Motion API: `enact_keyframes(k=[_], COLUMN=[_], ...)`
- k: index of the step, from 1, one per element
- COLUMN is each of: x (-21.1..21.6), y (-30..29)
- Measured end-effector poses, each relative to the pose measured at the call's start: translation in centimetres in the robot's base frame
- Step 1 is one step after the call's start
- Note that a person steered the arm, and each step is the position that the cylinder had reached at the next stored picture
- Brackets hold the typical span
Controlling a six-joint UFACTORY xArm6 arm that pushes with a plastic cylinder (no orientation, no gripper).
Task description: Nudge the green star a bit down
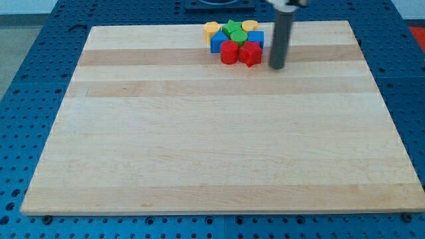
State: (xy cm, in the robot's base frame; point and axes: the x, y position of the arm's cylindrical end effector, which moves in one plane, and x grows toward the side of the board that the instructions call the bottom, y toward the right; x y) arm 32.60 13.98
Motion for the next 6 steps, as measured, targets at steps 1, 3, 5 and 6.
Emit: enact_keyframes(k=[1,3,5,6], x=[-4.7,-13.4,-13.4,-13.2], y=[5.6,2.9,-4.2,-10.0])
